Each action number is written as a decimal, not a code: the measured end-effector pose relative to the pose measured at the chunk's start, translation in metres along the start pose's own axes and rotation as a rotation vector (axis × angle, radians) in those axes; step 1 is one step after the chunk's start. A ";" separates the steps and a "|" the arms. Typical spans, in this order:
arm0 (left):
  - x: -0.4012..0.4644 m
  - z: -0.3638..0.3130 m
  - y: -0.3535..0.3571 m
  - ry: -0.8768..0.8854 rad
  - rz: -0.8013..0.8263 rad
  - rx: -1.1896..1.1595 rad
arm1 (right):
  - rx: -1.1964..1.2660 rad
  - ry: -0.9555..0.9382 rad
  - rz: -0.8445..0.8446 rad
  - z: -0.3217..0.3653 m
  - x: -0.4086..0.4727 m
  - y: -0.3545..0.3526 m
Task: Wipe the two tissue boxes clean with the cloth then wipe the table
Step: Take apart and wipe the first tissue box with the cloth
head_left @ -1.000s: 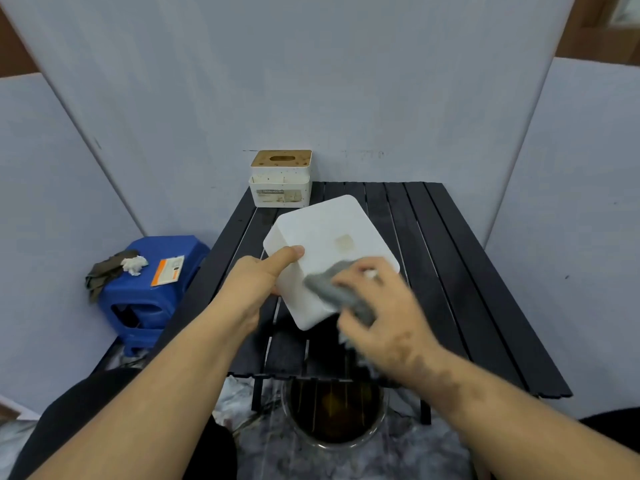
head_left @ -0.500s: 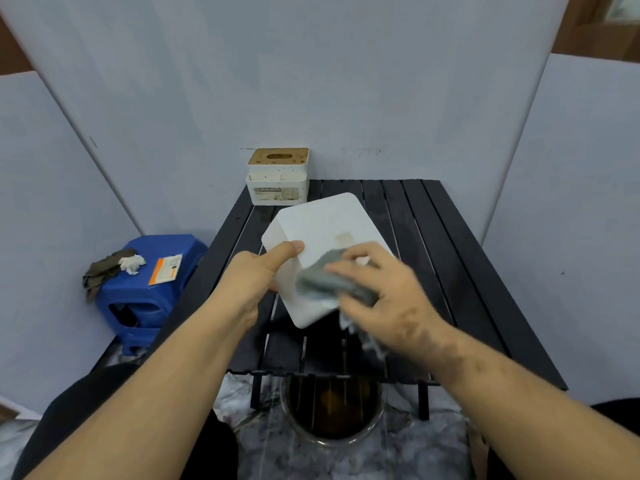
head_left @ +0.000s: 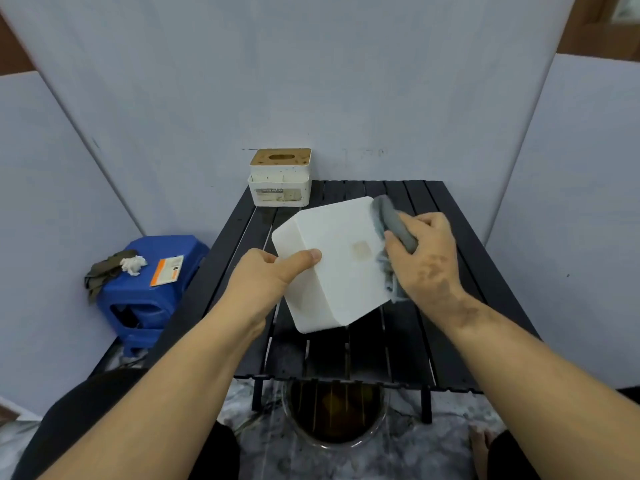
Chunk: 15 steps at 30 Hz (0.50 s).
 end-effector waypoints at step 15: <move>-0.002 -0.002 0.002 0.038 -0.031 0.077 | -0.167 -0.603 0.394 0.068 -0.020 0.059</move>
Point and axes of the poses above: each hand's wrist, its own x-axis towards the middle knuckle, its own y-axis out of the palm, z = x × y, the point moved 6 cm from there along x, towards the middle knuckle, and after that the axes turned 10 degrees about x, right-handed, at the moved point
